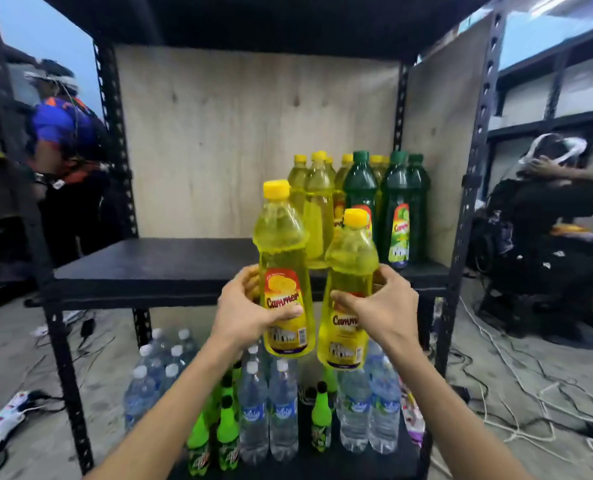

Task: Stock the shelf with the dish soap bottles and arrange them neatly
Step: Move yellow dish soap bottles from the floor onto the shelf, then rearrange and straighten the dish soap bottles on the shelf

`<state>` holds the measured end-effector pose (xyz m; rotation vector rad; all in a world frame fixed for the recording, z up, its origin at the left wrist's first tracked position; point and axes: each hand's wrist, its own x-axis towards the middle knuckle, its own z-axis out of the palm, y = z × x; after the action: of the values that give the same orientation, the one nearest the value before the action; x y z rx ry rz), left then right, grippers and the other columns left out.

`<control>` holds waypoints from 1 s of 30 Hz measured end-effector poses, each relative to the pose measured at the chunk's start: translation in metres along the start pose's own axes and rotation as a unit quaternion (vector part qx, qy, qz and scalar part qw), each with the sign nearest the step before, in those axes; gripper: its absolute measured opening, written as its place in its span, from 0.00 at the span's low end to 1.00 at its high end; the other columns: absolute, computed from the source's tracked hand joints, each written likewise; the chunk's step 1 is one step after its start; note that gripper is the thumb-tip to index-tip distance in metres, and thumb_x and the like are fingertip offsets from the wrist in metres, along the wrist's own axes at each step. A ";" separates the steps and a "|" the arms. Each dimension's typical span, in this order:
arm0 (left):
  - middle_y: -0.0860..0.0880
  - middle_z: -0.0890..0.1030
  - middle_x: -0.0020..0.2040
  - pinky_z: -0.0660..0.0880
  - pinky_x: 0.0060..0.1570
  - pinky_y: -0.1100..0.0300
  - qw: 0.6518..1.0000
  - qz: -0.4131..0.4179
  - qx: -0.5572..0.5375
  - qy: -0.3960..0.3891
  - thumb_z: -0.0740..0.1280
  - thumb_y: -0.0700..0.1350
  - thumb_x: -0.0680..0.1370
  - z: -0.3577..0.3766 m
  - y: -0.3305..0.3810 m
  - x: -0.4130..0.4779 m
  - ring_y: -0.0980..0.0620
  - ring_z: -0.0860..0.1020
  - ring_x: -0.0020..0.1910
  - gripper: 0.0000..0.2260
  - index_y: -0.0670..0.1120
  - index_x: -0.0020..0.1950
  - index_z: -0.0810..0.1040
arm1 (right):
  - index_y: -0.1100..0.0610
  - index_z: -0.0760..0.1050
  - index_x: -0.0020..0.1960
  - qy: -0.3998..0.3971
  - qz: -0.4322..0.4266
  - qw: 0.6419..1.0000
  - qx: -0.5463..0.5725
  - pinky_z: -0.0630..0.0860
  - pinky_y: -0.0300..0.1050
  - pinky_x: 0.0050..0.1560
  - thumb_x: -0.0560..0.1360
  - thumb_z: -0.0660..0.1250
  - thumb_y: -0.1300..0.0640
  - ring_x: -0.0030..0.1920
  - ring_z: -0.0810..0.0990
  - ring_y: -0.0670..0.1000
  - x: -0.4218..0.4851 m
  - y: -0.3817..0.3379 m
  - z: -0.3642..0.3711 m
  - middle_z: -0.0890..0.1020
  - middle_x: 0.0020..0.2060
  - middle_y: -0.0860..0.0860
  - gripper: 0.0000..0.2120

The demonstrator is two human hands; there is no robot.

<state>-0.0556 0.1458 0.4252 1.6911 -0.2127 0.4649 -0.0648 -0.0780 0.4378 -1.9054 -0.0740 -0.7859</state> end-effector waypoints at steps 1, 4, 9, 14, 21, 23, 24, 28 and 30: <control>0.54 0.85 0.53 0.80 0.54 0.57 1.000 0.019 0.004 0.012 0.85 0.58 0.45 -0.007 0.014 0.016 0.58 0.84 0.53 0.44 0.53 0.60 0.77 | 0.51 0.80 0.49 0.005 -0.008 1.000 0.007 0.79 0.39 0.45 0.58 0.84 0.46 0.41 0.83 0.41 0.015 -0.019 0.000 0.84 0.40 0.42 0.24; 0.54 0.84 0.55 0.80 0.56 0.54 0.998 0.041 0.016 0.050 0.86 0.57 0.45 -0.023 0.039 0.071 0.57 0.83 0.54 0.48 0.50 0.63 0.76 | 0.53 0.80 0.49 0.030 -0.026 0.999 0.006 0.76 0.37 0.42 0.58 0.84 0.44 0.41 0.82 0.44 0.059 -0.064 0.009 0.84 0.40 0.44 0.25; 0.48 0.83 0.60 0.78 0.59 0.52 0.992 0.023 0.045 0.116 0.87 0.48 0.51 -0.023 0.037 0.164 0.52 0.81 0.56 0.46 0.47 0.67 0.75 | 0.55 0.79 0.49 0.061 -0.026 0.998 -0.016 0.81 0.46 0.49 0.58 0.83 0.44 0.44 0.84 0.51 0.117 -0.099 0.049 0.85 0.42 0.49 0.26; 0.46 0.82 0.60 0.74 0.50 0.59 0.984 -0.023 0.080 0.157 0.86 0.46 0.54 -0.005 0.001 0.231 0.47 0.81 0.57 0.42 0.46 0.65 0.75 | 0.56 0.76 0.45 0.059 -0.016 0.997 -0.050 0.74 0.41 0.40 0.59 0.83 0.44 0.42 0.82 0.52 0.147 -0.095 0.100 0.83 0.40 0.50 0.26; 0.50 0.82 0.55 0.71 0.36 0.68 0.991 -0.024 0.067 0.117 0.84 0.47 0.60 0.012 -0.044 0.282 0.52 0.79 0.49 0.34 0.48 0.63 0.75 | 0.52 0.71 0.44 0.066 0.002 0.995 -0.069 0.74 0.42 0.37 0.57 0.84 0.43 0.40 0.79 0.51 0.165 -0.084 0.151 0.76 0.34 0.47 0.28; 0.49 0.82 0.59 0.71 0.37 0.67 0.993 -0.016 0.058 0.105 0.82 0.50 0.62 0.015 -0.052 0.287 0.54 0.78 0.49 0.33 0.49 0.64 0.74 | 0.50 0.66 0.38 0.068 0.002 0.995 -0.076 0.73 0.42 0.35 0.57 0.84 0.42 0.39 0.80 0.51 0.166 -0.079 0.159 0.75 0.33 0.46 0.28; 0.48 0.81 0.60 0.73 0.40 0.65 0.994 -0.012 0.060 0.093 0.82 0.50 0.63 0.014 -0.055 0.287 0.54 0.77 0.50 0.33 0.49 0.64 0.73 | 0.49 0.65 0.37 0.069 0.001 0.995 -0.077 0.74 0.42 0.34 0.57 0.84 0.42 0.38 0.80 0.50 0.166 -0.076 0.163 0.75 0.32 0.45 0.28; 0.45 0.76 0.69 0.78 0.56 0.53 0.996 -0.025 0.080 -0.019 0.80 0.43 0.67 0.000 -0.053 0.287 0.48 0.77 0.62 0.38 0.45 0.74 0.67 | 0.55 0.75 0.48 0.053 0.017 0.995 -0.088 0.83 0.50 0.42 0.59 0.83 0.41 0.42 0.84 0.53 0.162 -0.072 0.164 0.83 0.39 0.50 0.28; 0.44 0.72 0.73 0.75 0.63 0.49 0.994 -0.043 0.097 -0.031 0.76 0.37 0.72 -0.012 -0.046 0.275 0.45 0.73 0.70 0.36 0.45 0.77 0.65 | 0.57 0.75 0.53 0.033 0.023 0.995 -0.096 0.83 0.53 0.46 0.59 0.82 0.41 0.46 0.84 0.55 0.162 -0.075 0.159 0.84 0.44 0.53 0.32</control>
<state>0.2082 0.1985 0.5007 1.8993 -0.1428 0.3793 0.1110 0.0432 0.5455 -2.0531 0.0898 -0.8477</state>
